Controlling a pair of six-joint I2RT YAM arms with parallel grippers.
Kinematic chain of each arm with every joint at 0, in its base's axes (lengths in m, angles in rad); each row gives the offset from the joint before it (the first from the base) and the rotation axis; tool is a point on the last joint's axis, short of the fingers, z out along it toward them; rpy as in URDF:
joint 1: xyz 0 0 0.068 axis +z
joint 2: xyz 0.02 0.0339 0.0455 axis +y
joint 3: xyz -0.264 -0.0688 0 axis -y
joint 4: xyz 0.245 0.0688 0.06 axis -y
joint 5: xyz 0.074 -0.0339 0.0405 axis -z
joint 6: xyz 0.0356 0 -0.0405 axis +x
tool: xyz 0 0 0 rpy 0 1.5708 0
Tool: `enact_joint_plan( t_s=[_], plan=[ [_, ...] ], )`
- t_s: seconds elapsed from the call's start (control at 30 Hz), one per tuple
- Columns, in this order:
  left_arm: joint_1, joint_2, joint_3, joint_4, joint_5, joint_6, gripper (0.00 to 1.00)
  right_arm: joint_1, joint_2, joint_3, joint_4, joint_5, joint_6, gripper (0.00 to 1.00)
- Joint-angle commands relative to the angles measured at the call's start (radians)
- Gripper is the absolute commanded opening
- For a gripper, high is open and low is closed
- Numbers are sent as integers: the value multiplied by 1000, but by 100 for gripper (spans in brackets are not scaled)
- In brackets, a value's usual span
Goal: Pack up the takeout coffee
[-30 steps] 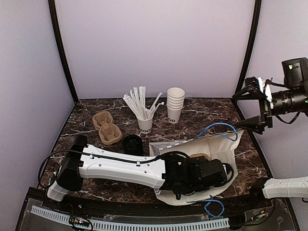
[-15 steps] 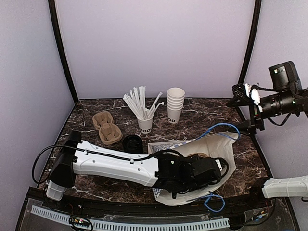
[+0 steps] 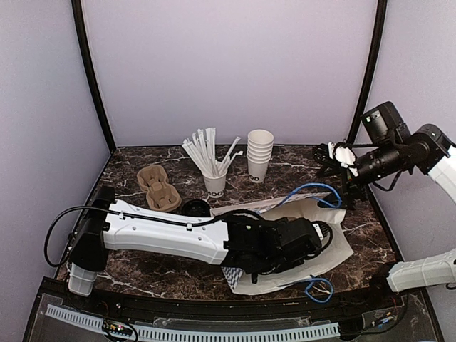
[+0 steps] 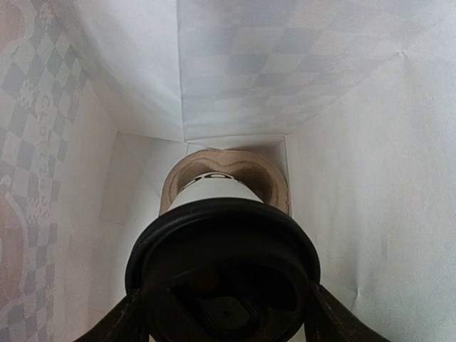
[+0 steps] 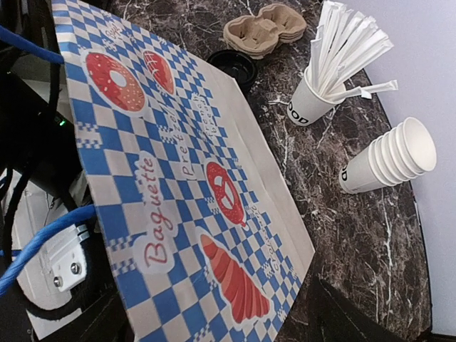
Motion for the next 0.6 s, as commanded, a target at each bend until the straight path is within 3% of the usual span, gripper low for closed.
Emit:
enact_joint_plan(
  t_s=[0.0, 0.1, 0.33, 0.43, 0.57],
  plan=[
    [19, -95, -3, 16, 64, -5, 6, 31, 22, 11, 82, 4, 16, 77],
    [28, -120, -17, 29, 133, 4, 7, 40, 38, 23, 92, 23, 20, 64],
    [28, -189, -64, 82, 150, 22, 7, 44, 43, 20, 81, 54, 29, 13],
    [28, -202, -68, 93, 146, 26, 8, 42, 29, 17, 81, 55, 32, 2],
    [34, -182, -13, 25, 206, 18, 9, 38, 23, 19, 84, 84, 42, 0]
  ],
)
